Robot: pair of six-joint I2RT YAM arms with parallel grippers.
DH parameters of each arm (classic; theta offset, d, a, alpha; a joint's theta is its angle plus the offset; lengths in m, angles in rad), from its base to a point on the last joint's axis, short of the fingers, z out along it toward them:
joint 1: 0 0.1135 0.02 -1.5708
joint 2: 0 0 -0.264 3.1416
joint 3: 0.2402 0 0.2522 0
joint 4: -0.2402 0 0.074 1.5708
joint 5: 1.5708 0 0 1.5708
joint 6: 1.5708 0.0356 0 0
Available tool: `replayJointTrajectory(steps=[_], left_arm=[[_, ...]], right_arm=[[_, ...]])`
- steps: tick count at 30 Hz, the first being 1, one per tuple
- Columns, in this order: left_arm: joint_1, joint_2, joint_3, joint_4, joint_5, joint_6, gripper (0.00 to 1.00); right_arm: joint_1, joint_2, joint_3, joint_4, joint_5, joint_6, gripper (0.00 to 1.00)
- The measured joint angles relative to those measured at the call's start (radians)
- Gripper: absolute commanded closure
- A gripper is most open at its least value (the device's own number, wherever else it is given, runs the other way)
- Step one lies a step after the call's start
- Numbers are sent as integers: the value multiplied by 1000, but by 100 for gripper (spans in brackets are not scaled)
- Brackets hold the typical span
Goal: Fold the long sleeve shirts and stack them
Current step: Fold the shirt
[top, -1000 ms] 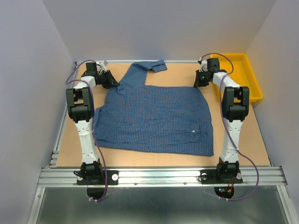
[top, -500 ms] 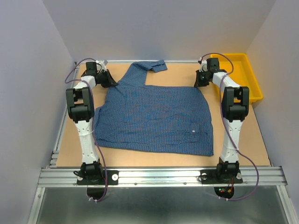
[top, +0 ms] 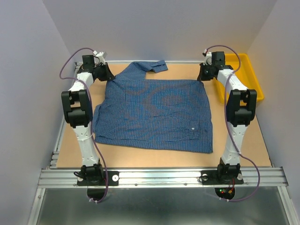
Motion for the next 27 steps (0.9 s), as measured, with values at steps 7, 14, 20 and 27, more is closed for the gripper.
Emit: replayJointTrajectory(steps=[7,14,20,27], left_arm=[[-14,-85,-111,-5,-74,13,92],[-34,-201,-264,-37,-182,3,92],[-51,-328,-359,-60,-264,-26,92],[-58,-499,-526,-61,-326,-80,90]], right_arm=[[0,-121,-129,18,-45,75,99],[0,-248,-338,40,-43,166,99],[0,-377,-499,63,-26,228,99],[0,-526,-643,80,13,304,100]])
